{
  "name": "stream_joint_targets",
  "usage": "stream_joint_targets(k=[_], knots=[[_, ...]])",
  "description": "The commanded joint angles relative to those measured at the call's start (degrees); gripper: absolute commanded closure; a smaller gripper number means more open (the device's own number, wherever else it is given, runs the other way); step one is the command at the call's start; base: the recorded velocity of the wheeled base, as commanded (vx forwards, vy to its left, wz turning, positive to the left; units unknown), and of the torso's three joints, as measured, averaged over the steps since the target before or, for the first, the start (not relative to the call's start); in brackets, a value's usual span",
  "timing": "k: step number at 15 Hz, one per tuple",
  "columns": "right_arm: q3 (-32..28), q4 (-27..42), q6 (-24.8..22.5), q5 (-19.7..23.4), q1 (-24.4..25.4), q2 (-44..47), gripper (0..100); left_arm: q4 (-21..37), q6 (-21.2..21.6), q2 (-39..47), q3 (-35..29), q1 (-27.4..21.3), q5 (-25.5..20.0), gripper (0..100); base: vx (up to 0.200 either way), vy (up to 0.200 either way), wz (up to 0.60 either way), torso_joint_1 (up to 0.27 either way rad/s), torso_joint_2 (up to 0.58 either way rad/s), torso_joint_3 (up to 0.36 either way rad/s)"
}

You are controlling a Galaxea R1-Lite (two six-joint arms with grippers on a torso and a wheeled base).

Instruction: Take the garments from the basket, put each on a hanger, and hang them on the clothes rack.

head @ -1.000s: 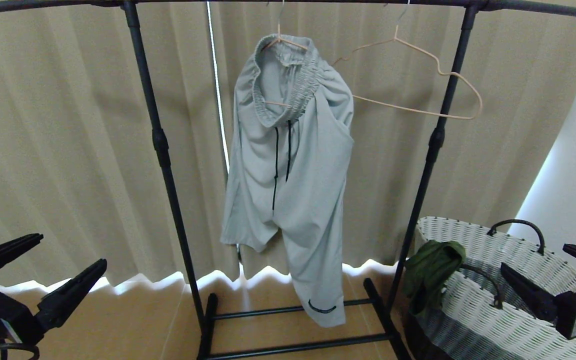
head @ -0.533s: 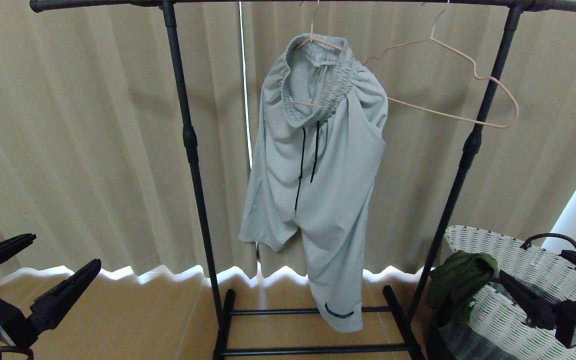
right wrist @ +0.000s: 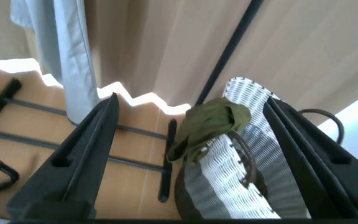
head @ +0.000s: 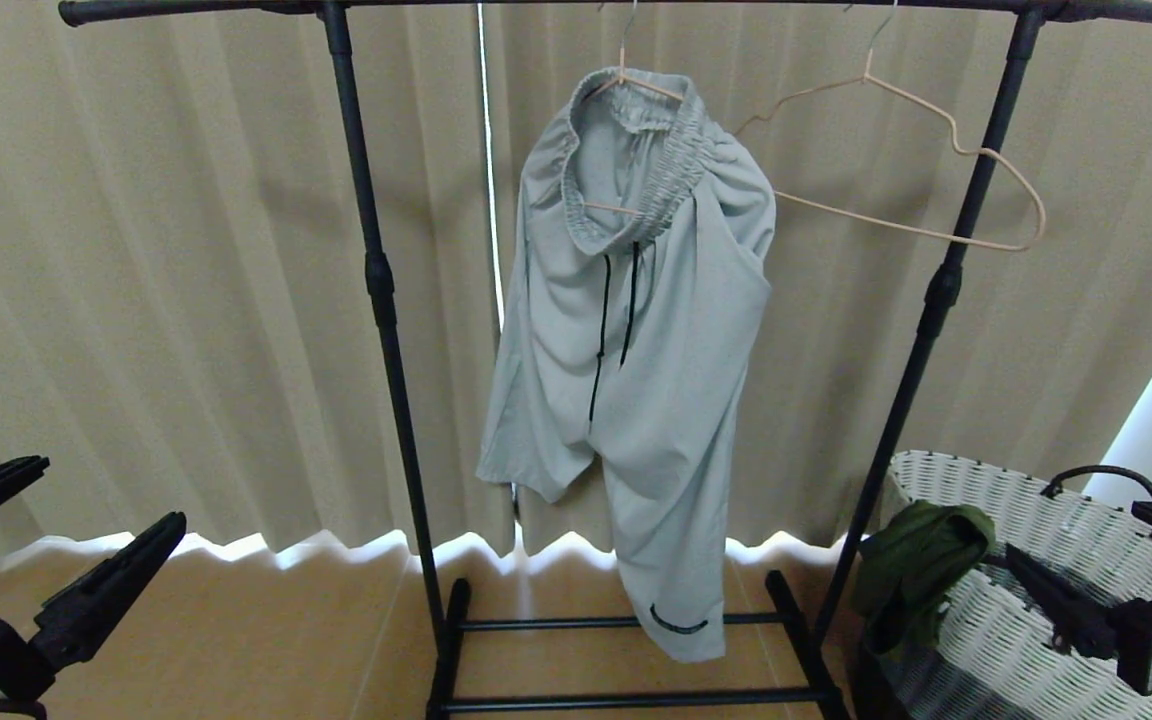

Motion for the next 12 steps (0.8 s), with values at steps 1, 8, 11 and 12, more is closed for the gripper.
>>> stream_joint_targets(k=[1, 8, 11, 12], knots=[[-8.10, 9.96, -0.21, -0.72, -0.09, -1.04, 0, -0.02, -0.01, 0.60, 0.04, -0.15, -0.01, 0, 0.000, 0.000, 0.00, 0.000, 0.00, 0.000], [-16.98, 33.69, 0.23, -0.19, -0.09, -3.94, 0, -0.02, 0.07, 2.18, -0.40, -4.29, -0.01, 0, 0.000, 0.000, 0.00, 0.000, 0.00, 0.000], [-16.80, 33.69, 0.23, -0.46, 0.00, -5.26, 0, -0.02, -0.01, 2.27, -0.48, -4.29, -0.01, 0, 0.000, 0.000, 0.00, 0.000, 0.00, 0.000], [-16.80, 33.69, 0.23, -0.54, -0.09, -5.26, 0, -0.02, -0.01, 2.18, -0.57, -4.29, -0.01, 0, 0.000, 0.000, 0.00, 0.000, 0.00, 0.000]])
